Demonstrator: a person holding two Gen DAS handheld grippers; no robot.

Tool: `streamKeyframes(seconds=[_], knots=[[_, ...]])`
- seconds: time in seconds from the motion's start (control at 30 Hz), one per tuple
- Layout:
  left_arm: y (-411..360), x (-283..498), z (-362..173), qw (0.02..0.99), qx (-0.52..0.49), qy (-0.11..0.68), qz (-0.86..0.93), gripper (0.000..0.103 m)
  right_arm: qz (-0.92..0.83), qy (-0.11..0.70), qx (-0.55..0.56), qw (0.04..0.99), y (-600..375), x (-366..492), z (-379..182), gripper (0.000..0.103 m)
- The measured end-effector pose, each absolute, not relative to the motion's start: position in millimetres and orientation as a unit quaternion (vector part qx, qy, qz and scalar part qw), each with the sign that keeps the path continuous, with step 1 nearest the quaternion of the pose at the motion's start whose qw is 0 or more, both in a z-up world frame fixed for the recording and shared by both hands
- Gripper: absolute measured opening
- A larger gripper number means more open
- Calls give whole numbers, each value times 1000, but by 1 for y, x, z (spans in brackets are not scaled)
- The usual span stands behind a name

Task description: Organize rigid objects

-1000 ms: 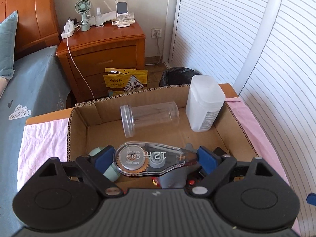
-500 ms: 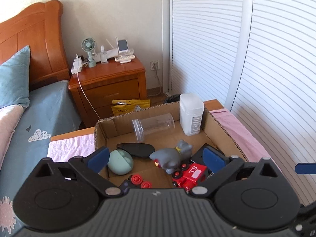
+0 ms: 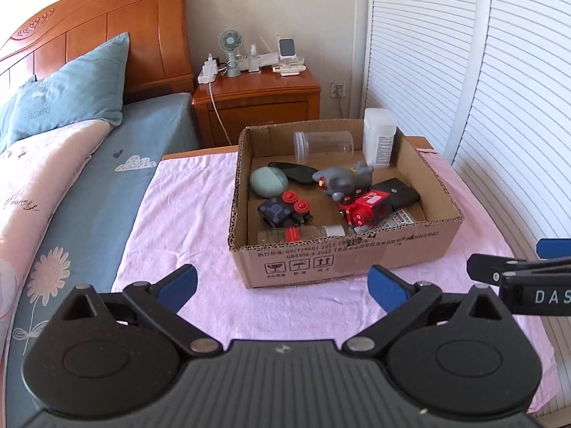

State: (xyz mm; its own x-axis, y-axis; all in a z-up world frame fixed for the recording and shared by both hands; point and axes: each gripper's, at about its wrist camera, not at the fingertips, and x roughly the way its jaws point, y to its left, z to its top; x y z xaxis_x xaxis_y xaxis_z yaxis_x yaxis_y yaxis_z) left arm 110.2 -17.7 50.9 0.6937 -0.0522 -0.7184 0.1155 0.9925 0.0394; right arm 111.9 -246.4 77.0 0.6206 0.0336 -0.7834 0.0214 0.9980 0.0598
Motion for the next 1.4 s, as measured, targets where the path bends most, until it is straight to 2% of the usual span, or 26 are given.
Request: streamKeyframes(seconds=[1.4], knots=[[-16, 100, 51, 916, 36, 398, -36, 101, 4, 434, 22, 901, -235, 101, 80, 103]])
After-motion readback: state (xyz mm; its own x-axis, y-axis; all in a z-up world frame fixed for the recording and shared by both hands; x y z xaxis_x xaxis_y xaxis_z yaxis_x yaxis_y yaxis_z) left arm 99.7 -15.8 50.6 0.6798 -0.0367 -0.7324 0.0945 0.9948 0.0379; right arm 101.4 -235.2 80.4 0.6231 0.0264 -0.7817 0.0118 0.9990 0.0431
